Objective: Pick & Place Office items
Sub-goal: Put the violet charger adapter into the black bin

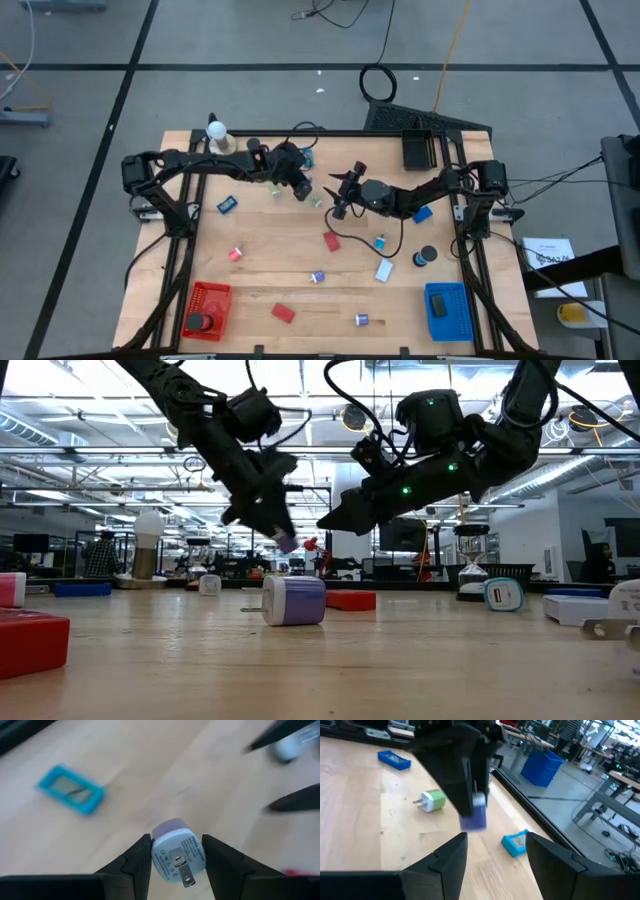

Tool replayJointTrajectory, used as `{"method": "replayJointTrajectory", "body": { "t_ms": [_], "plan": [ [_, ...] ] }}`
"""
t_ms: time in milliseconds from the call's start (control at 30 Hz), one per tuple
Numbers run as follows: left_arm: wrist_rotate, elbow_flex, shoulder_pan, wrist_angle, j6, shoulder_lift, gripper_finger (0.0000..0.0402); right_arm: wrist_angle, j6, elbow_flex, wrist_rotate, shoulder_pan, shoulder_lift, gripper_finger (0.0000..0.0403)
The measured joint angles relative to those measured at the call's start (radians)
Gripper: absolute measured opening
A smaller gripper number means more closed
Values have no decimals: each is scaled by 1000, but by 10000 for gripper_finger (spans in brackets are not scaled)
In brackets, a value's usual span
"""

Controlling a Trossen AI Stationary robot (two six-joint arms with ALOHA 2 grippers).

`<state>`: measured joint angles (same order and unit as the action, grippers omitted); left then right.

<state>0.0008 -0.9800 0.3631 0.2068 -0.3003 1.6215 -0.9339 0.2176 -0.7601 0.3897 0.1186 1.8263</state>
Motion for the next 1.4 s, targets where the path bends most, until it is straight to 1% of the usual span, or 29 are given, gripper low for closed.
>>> {"method": "replayJointTrajectory", "body": {
  "t_ms": [67, 200, 300, 433, 567, 733, 800, 1033, 1133, 1200, 1267, 1333, 1400],
  "plan": [
    [-17, -14, 22, 68, 24, 3, 155, 3, -10, 0, 0, 7, 0, 190],
    [2, -19, 62, 111, 36, 20, 155, -4, -22, 0, -1, 14, 0, 186],
    [35, -19, 72, 99, 36, 57, 155, -8, -19, 0, -8, 13, 0, 183],
    [93, -21, 63, 31, 29, 120, 155, -22, -23, 0, -54, 15, 0, 182],
    [88, -60, 64, 39, 38, 175, 155, -19, -22, 0, -54, 15, 0, 182],
    [90, -112, 62, 54, 63, 213, 156, -16, -21, 0, -54, 15, 0, 182],
    [95, -118, 62, 60, 63, 217, 170, -14, -20, 0, -54, 15, 0, 182],
    [69, -120, 55, 77, 101, 216, 247, -6, -20, 0, -53, 15, 0, 182],
    [69, -120, 54, 98, 128, 197, 263, -1, -21, 0, -52, 15, 0, 182],
    [68, -120, 55, 124, 156, 161, 263, -2, -29, 0, -41, 15, 0, 182],
    [66, -119, 56, 158, 192, 109, 252, 3, -44, 0, -1, 12, 0, 180],
    [48, -97, 48, 164, 220, 49, 232, 11, -48, 0, 4, 11, 0, 173],
    [43, -49, 38, 131, 237, -23, 205, 19, -73, 0, 1, 11, 0, 163]
  ]
}}
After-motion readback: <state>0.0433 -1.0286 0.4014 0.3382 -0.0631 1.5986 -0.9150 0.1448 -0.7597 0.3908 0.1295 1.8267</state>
